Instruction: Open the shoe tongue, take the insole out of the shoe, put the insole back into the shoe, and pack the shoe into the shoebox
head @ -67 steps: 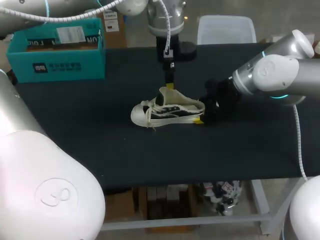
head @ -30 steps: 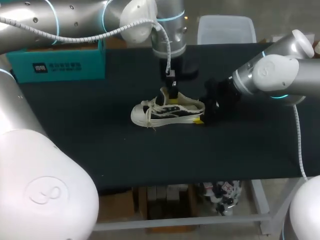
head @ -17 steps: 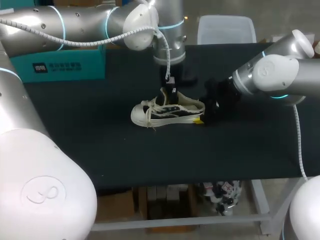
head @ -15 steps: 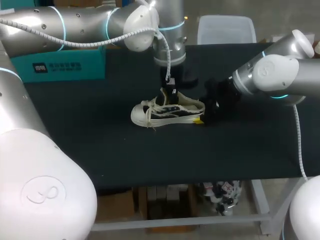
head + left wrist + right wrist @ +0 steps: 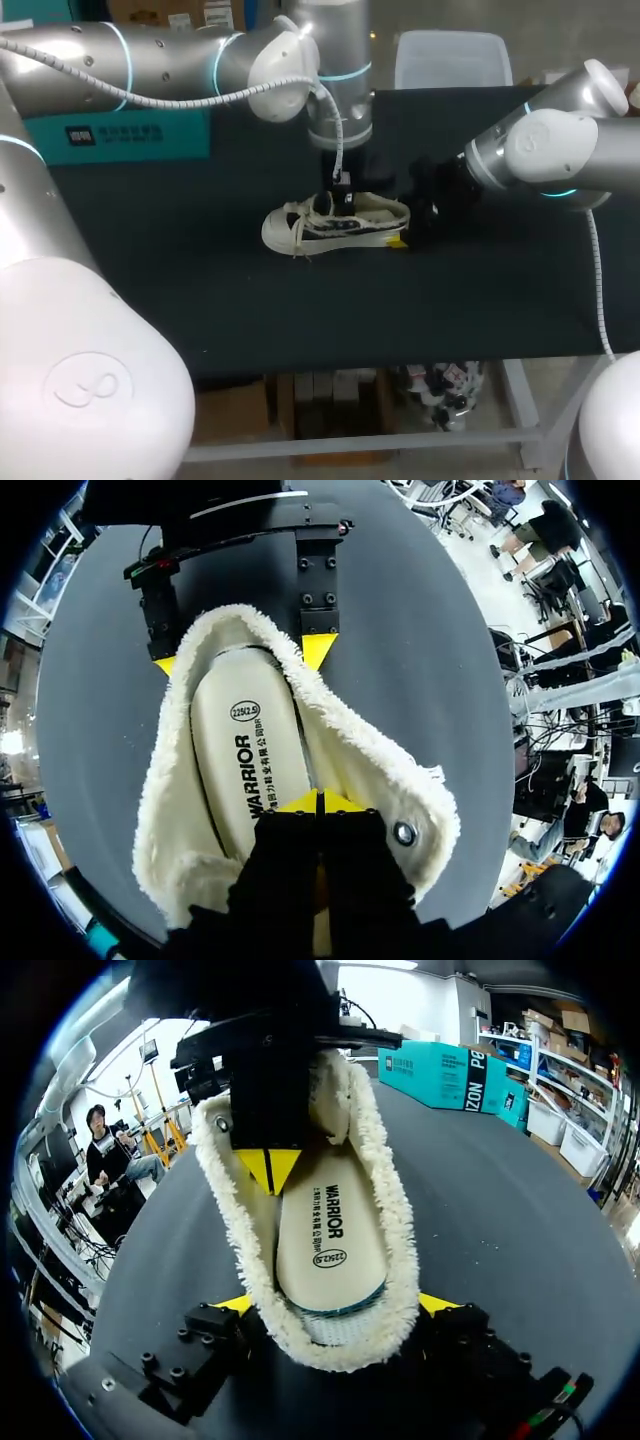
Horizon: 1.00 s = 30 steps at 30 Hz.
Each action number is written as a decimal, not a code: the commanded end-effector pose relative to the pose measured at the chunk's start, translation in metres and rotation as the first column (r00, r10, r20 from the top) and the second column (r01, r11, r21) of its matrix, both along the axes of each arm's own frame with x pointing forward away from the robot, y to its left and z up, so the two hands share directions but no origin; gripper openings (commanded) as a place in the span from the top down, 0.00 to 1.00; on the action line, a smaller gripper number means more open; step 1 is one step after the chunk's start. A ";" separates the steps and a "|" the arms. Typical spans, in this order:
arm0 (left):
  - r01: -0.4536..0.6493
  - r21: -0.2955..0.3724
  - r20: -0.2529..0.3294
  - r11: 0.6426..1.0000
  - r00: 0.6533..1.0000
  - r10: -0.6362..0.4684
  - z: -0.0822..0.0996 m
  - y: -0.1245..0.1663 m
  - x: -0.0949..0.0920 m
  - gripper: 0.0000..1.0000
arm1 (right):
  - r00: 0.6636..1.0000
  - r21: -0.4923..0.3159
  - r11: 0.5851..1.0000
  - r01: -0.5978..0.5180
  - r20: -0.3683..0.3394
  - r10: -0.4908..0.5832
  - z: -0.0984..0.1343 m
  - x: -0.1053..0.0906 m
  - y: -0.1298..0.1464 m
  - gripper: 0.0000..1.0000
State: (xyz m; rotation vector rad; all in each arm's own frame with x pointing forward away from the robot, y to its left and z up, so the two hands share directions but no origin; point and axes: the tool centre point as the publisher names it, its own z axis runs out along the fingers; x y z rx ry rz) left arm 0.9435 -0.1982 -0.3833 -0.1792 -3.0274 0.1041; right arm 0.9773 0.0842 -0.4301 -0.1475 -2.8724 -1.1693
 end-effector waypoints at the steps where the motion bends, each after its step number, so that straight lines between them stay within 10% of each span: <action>1: -0.005 0.008 0.011 1.000 1.000 0.005 -0.009 -0.004 -0.009 1.00 | 1.000 0.001 1.000 0.000 -0.001 0.000 -0.007 0.000 -0.001 1.00; 30: -0.113 0.030 0.131 0.993 0.986 0.108 -0.042 -0.003 -0.009 0.95 | 1.000 0.001 1.000 0.000 -0.001 0.000 -0.007 0.000 -0.001 1.00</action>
